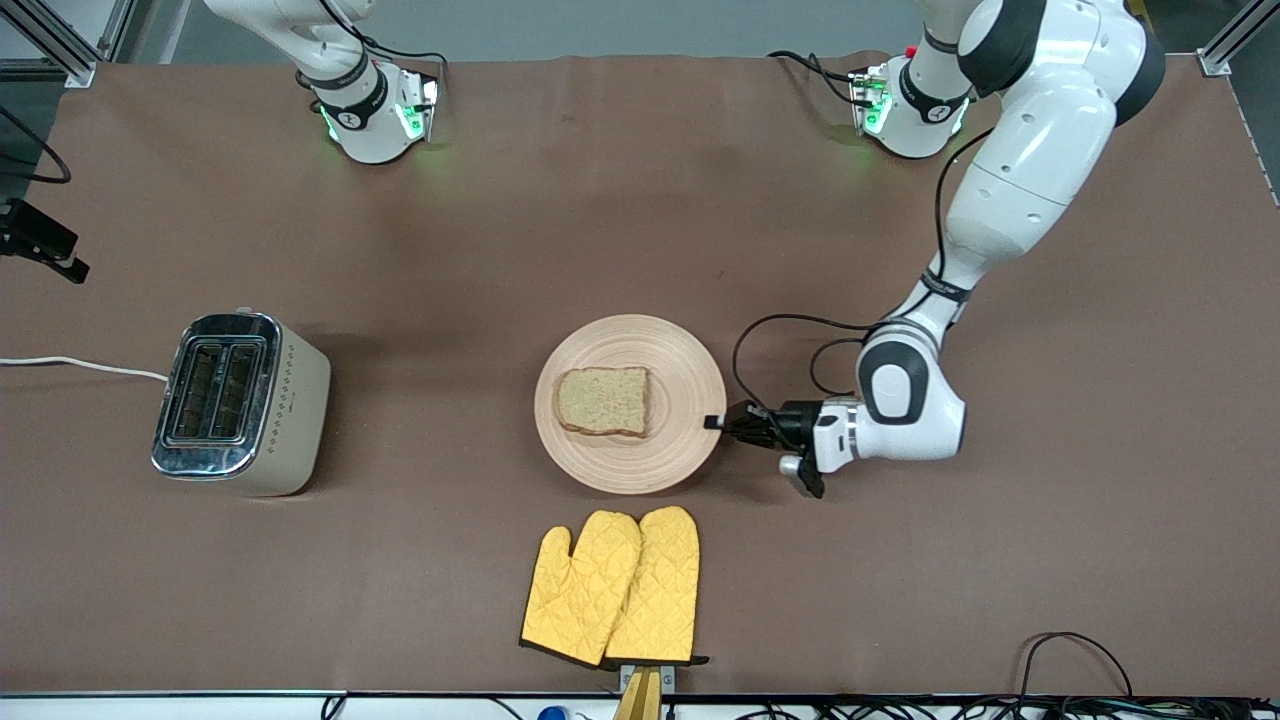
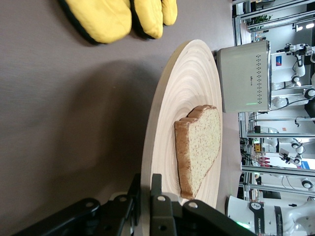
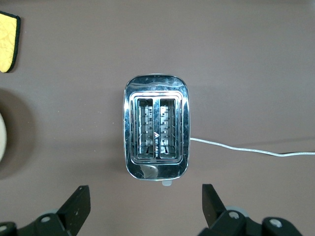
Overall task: Move plate and put bread in toaster
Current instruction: 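Release the plate with the left gripper while the right gripper reaches the bread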
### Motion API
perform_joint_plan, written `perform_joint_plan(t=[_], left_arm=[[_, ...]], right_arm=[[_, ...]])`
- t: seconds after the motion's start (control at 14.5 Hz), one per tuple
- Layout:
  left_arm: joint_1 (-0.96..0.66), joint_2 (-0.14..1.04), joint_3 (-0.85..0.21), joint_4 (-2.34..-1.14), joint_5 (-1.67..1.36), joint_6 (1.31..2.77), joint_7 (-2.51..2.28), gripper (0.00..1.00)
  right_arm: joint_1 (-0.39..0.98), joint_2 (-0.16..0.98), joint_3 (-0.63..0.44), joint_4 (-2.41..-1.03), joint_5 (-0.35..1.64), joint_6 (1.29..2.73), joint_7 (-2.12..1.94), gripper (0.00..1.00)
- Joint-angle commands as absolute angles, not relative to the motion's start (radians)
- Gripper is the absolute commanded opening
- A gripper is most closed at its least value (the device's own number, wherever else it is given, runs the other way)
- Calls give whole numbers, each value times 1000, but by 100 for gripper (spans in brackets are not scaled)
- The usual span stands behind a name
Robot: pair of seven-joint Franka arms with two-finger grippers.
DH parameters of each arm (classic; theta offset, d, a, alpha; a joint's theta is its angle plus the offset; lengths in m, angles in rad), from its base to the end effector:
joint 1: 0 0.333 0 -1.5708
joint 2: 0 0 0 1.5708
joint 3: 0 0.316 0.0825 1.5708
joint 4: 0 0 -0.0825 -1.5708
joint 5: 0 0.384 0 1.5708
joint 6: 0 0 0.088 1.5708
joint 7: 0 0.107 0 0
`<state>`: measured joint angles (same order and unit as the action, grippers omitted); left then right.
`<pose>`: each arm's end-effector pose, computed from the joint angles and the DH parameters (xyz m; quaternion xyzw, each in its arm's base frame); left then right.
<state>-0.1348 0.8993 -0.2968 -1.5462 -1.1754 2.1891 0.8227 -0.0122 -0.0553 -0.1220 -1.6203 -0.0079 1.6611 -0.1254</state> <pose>0.6272 -0.2939 0.1398 0.8444 -0.1181 -0.0107 0.5225 0.5411 -0.0758 0.6395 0.9988 -0.0043 0.0473 0.0068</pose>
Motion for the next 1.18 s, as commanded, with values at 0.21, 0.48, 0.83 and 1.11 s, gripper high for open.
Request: perform_joint_plan(t=[0.21,0.48,0.83,1.11], left_arm=[[-150,933,-301,-1551,-1239,2200,816,9],[-121,922,-290,-1548,-1244,2203,683,100],[-68,810,-223,-1533,-1211,2201,508,100],[-23,779,-179,-1433,-921,2201,295,100]], right_arm=[[58,-9,-106,-1644,0,1663,-109,100],[145,63,-106,-1644,81,1681,35,100],[326,161,-106,-1663,155,1808,248,100],[497,238,-106,-1765,155,2036,451,100]])
